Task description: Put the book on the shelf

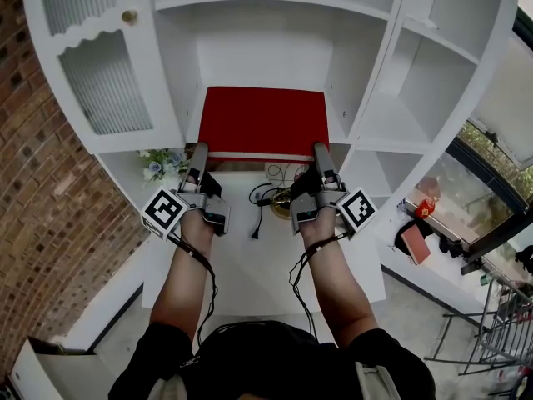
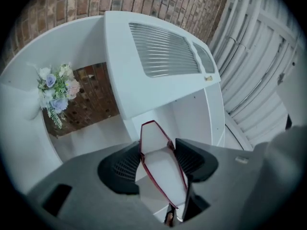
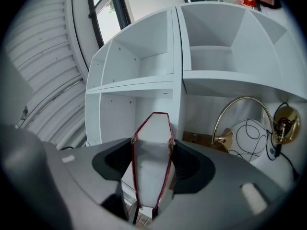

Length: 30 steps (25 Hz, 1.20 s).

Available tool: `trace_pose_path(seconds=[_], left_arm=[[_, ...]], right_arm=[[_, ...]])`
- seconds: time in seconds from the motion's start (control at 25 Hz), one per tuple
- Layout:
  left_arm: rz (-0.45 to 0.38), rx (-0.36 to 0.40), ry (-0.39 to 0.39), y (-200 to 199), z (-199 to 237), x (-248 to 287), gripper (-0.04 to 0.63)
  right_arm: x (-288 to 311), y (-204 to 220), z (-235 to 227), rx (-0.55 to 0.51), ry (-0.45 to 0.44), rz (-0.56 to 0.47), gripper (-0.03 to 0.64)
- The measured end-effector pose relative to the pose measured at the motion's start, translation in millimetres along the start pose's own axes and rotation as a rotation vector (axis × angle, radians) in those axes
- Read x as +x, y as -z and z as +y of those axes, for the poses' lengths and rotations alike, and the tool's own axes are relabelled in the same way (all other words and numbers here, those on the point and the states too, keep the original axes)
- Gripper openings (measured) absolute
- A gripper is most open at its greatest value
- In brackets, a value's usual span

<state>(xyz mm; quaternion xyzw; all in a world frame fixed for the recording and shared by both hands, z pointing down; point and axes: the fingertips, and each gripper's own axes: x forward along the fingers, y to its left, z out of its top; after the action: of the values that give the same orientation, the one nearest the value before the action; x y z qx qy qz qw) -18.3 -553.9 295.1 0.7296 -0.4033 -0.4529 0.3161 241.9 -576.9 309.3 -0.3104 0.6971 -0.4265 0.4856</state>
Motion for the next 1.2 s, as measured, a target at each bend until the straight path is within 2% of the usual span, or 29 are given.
trace_pose_path(seconds=[0.16,0.44,0.6,0.84,1.04,1.12,1.2], left_arm=[[0.000,0.037,-0.022,-1.4,3.8,5.8,0.242],[0.003,0.161,-0.054,-9.7,4.8,15.0,0.242],[0.020,0.291,-0.067,-13.6,-2.3,18.7,0.219],[0.063,0.375,-0.055,-16.6,-10.1,28.9,0.199],[0.116,0.557,-0.077,-16.5,-15.1,37.6,0.142],[0.144,0.600,-0.087,-15.2,-16.4,42.3,0.124],[0.164,0.632,-0.095,-14.7,-15.7,47.1,0.124]], right_arm=[[7.8,-5.4,-1.3,-0.007,0.007,-0.020,0.270],[22.8,-11.0,-2.9,-0.082,0.029,-0.046,0.282],[25.1,-18.2,4.2,-0.276,0.066,-0.076,0.309],[32.6,-26.7,20.0,-0.583,0.099,-0.074,0.327],[40.8,-26.0,33.4,-0.954,0.140,-0.055,0.283],[46.1,-24.0,36.6,-1.055,0.158,-0.032,0.255],[51.8,-22.3,37.5,-1.108,0.174,-0.008,0.214]])
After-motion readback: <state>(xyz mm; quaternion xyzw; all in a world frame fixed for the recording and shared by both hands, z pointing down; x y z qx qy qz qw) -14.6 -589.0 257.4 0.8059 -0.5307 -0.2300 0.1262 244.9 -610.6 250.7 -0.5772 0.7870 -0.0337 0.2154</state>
